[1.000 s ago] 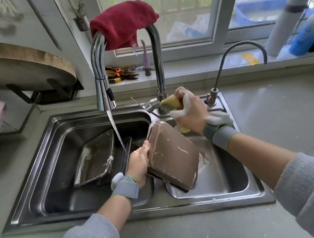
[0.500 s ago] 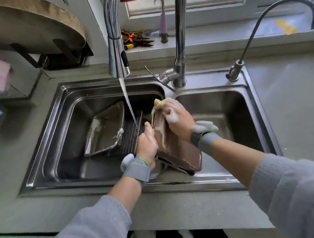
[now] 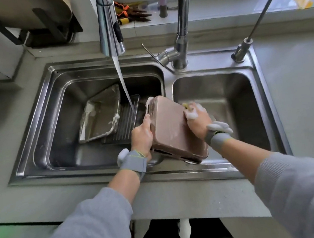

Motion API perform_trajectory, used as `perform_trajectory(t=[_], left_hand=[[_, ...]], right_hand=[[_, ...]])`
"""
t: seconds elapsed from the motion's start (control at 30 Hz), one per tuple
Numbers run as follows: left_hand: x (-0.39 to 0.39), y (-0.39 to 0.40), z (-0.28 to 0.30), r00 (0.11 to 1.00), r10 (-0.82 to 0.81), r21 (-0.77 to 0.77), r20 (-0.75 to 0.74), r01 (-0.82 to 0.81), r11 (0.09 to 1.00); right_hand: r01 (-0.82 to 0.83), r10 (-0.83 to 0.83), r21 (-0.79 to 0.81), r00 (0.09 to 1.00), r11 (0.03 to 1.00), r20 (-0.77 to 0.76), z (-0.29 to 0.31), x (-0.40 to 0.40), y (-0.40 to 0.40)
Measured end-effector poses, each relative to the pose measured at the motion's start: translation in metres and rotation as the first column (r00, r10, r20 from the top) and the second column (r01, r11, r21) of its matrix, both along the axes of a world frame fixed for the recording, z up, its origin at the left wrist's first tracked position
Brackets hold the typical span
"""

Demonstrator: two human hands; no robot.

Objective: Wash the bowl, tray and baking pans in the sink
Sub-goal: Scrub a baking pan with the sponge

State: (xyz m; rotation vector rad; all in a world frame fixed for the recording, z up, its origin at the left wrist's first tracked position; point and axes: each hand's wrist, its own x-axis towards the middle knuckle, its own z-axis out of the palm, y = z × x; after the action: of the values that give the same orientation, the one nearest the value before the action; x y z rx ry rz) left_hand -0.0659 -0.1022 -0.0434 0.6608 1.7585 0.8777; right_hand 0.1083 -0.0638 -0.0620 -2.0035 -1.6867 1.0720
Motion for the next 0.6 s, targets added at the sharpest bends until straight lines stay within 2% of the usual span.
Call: perform_trajectory(t=[0.07, 0.1, 0.17, 0.27, 0.3, 0.4, 0.5, 0.6], left_hand=[[0.01, 0.0, 0.003, 0.999, -0.049, 0.008, -0.009, 0.049, 0.999], [0.015, 0.0, 0.006, 0.996, -0.088, 0.01, -0.033, 0.089, 0.996], [0.021, 0.0, 0.004, 0.985, -0.14, 0.008, -0.097, 0.142, 0.99], [0.016, 0.002, -0.005, 0.995, -0.069, 0.022, -0.078, 0.071, 0.997], [0.013, 0.002, -0.004, 0.998, -0.039, 0.022, -0.058, 0.041, 0.999], [0.011, -0.002, -0.009, 1.0, 0.018, 0.021, 0.025, -0.019, 1.0], [0.017, -0.007, -0.009, 0.997, 0.045, 0.048, 0.059, -0.048, 0.998], [0.02, 0.0, 0.004, 0.993, 0.117, 0.072, 0.033, -0.119, 0.99]], right_hand=[[0.068, -0.062, -0.103, 0.996, 0.992, 0.064, -0.005, 0.008, 0.002], [0.065, -0.06, -0.098, 0.997, 0.993, 0.055, 0.0, 0.002, 0.009], [-0.02, 0.021, 0.01, 0.998, 1.0, -0.053, 0.017, -0.019, 0.023], [-0.056, 0.071, 0.099, 0.985, 0.994, -0.156, 0.023, -0.033, 0.026], [-0.02, 0.029, 0.073, 0.991, 0.997, -0.127, 0.015, -0.028, 0.026], [0.155, -0.158, -0.16, 0.987, 0.975, -0.008, -0.015, -0.001, 0.022], [0.33, -0.35, -0.316, 0.937, 0.89, -0.008, -0.022, 0.013, 0.019], [0.357, -0.416, -0.406, 0.907, 0.841, -0.065, -0.004, 0.011, 0.006]])
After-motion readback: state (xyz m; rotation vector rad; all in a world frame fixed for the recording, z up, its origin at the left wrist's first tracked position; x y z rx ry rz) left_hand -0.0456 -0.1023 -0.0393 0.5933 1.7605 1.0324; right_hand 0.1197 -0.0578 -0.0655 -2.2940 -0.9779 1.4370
